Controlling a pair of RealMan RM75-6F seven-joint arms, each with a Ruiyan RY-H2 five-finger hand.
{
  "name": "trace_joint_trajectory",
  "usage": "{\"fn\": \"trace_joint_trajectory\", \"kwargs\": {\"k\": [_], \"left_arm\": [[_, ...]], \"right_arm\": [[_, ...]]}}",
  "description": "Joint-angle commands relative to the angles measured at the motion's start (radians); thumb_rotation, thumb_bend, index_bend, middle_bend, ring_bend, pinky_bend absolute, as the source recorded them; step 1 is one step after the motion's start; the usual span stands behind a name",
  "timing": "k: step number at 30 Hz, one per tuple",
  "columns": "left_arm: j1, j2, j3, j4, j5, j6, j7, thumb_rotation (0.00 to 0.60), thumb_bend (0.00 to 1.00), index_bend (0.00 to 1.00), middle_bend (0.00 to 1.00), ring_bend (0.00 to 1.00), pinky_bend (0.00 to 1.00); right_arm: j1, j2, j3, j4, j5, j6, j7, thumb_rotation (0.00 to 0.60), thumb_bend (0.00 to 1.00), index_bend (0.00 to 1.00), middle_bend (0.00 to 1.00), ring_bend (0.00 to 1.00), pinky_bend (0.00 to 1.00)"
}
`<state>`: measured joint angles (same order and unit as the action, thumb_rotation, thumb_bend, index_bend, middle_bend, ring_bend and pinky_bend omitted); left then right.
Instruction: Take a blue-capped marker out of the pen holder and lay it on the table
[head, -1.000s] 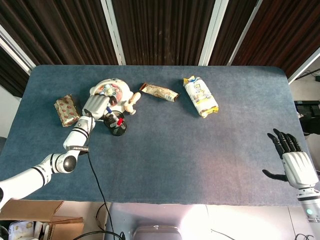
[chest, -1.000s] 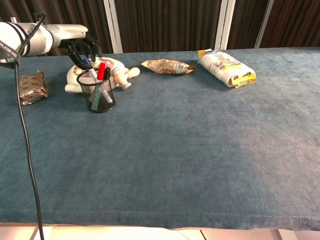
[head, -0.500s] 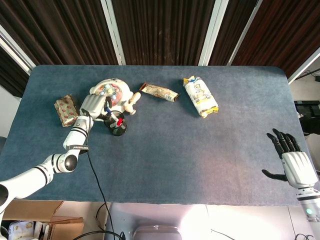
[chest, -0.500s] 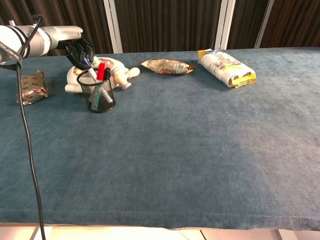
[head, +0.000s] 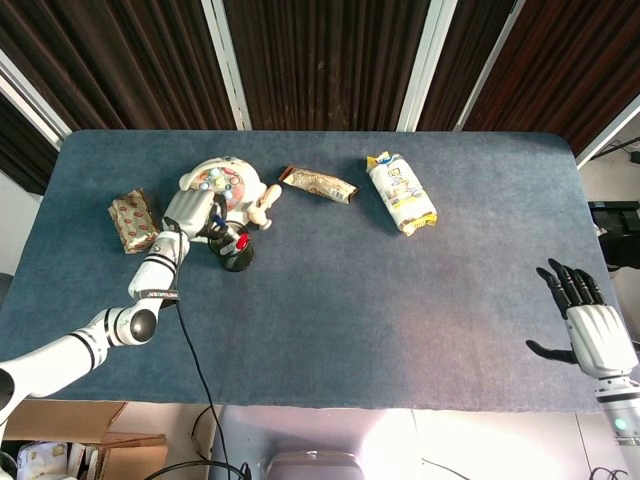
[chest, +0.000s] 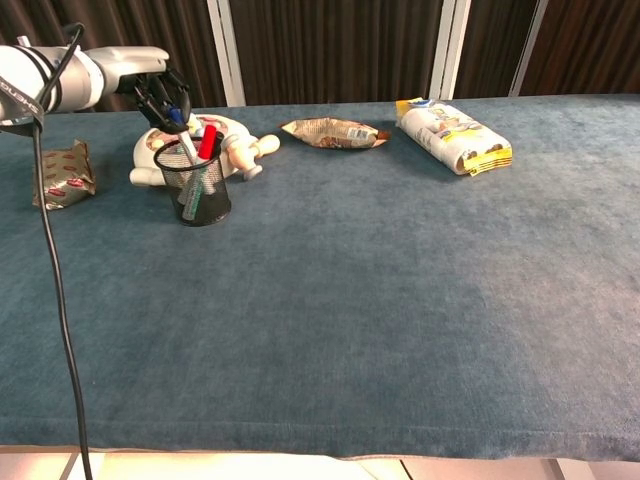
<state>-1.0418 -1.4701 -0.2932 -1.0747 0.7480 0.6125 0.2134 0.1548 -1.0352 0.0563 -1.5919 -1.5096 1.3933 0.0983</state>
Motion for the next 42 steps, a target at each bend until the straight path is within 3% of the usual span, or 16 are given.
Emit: {"fn": "trace_joint_trajectory", "kwargs": {"k": [1, 9, 15, 22, 29, 42], "left_arm": [[0.027, 0.041, -0.005, -0.068, 0.045, 0.035, -0.035, 0.600, 0.46, 0.72, 0.80, 0.63, 0.31], [0.118, 0.164, 0.005, -0.275, 0.189, 0.149, -0.105, 0.600, 0.50, 0.75, 0.82, 0.64, 0.32], [0.218, 0.278, 0.006, -0.459, 0.334, 0.312, -0.170, 0.600, 0.50, 0.74, 0.82, 0.64, 0.32], [0.292, 0.305, -0.003, -0.590, 0.498, 0.492, -0.253, 0.600, 0.50, 0.74, 0.82, 0.64, 0.32], [0.243, 0.158, 0.015, -0.566, 0.606, 0.531, -0.202, 0.600, 0.50, 0.74, 0.82, 0.64, 0.32], [0.075, -0.261, -0.002, -0.148, 0.565, 0.458, -0.081, 0.600, 0.50, 0.73, 0.82, 0.58, 0.27]], "right_arm": [[-0.001, -0.001, 0.000, 0.001, -0.002, 0.001, 0.001, 0.600, 0.00, 0.00, 0.00, 0.00, 0.02], [0.005, -0.002, 0.000, -0.004, -0.013, 0.000, 0.000, 0.600, 0.00, 0.00, 0.00, 0.00, 0.02], [0.011, -0.001, 0.000, -0.010, -0.017, -0.004, -0.004, 0.600, 0.00, 0.00, 0.00, 0.00, 0.02], [0.020, -0.003, 0.002, -0.020, -0.026, -0.010, -0.014, 0.600, 0.00, 0.00, 0.00, 0.00, 0.02], [0.028, -0.003, 0.003, -0.030, -0.029, -0.016, -0.024, 0.600, 0.00, 0.00, 0.00, 0.00, 0.02], [0.017, 0.000, -0.002, -0.028, -0.021, -0.006, -0.023, 0.600, 0.00, 0.00, 0.00, 0.00, 0.02]]}}
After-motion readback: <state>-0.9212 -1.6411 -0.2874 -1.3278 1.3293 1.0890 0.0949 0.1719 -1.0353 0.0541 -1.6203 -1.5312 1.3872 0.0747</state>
